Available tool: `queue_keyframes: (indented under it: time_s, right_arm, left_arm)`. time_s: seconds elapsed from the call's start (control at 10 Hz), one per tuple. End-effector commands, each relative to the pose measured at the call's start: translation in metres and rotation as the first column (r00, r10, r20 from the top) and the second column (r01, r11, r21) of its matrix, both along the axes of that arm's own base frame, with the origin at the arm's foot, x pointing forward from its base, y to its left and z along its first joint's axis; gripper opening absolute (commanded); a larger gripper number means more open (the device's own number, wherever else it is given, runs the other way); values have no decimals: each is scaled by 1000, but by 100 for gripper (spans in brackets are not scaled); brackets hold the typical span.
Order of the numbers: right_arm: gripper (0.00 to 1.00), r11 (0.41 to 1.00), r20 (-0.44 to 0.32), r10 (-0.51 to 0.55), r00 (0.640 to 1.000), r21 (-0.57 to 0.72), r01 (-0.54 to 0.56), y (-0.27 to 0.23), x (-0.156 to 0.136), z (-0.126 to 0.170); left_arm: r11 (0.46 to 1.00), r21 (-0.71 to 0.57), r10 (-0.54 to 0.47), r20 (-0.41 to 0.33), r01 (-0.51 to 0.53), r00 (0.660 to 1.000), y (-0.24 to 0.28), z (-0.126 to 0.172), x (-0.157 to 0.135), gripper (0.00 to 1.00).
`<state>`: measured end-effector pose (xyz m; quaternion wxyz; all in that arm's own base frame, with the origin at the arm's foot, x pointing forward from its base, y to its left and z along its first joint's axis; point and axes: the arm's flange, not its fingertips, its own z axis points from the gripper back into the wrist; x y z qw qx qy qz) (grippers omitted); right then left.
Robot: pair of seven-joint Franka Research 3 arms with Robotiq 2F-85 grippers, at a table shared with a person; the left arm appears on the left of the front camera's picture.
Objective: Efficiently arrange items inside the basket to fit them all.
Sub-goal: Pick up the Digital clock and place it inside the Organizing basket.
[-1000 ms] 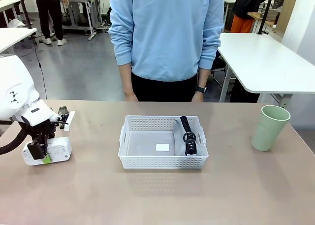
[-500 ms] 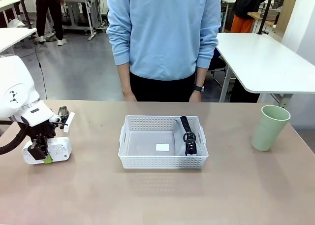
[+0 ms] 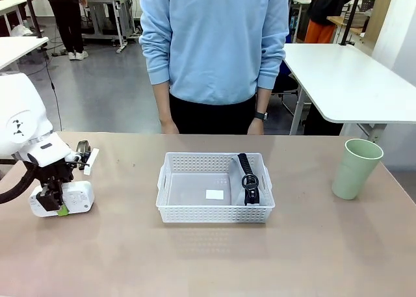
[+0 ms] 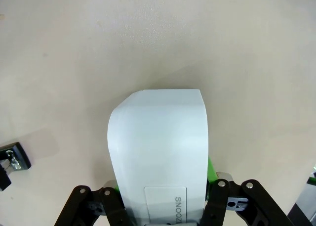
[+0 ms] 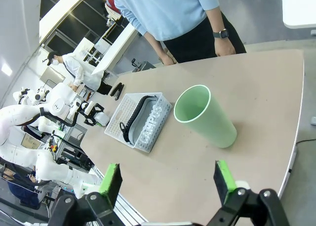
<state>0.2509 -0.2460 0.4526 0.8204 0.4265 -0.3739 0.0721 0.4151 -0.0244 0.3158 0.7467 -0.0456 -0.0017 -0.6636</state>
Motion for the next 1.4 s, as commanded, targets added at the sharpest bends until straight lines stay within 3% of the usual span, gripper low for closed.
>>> queue_keyframes:
  time_s: [0.0, 0.2, 0.4, 0.5, 0.8, 0.9, 1.3]
  right_arm:
    - [100, 1000, 33, 2, 999, 4, -2, -1, 2, 2]
    - [100, 1000, 33, 2, 999, 4, -2, -1, 2, 2]
    - [100, 1000, 33, 2, 999, 4, -2, -1, 2, 2]
    - [100, 1000, 33, 2, 999, 4, -2, -1, 2, 2]
    - [100, 1000, 33, 2, 999, 4, -2, -1, 2, 2]
    - [100, 1000, 33, 2, 999, 4, -2, -1, 2, 2]
    - [100, 1000, 33, 2, 999, 4, -2, -1, 2, 2]
  left_arm:
    - [999, -25, 21, 37, -20, 999, 12, 27, -13, 0]
    - [994, -94, 69, 151, -55, 986, 30, 101, -54, 0]
    - [987, -134, 111, 173, -88, 979, 48, 170, -100, 0]
    - [988, -135, 102, 190, -77, 976, 52, 190, -111, 0]
    - [962, -251, 176, 255, -111, 951, 67, 210, -111, 0]
    - [982, -176, 112, 228, -72, 967, 61, 215, -125, 0]
    - [982, -176, 112, 228, -72, 967, 61, 215, -125, 0]
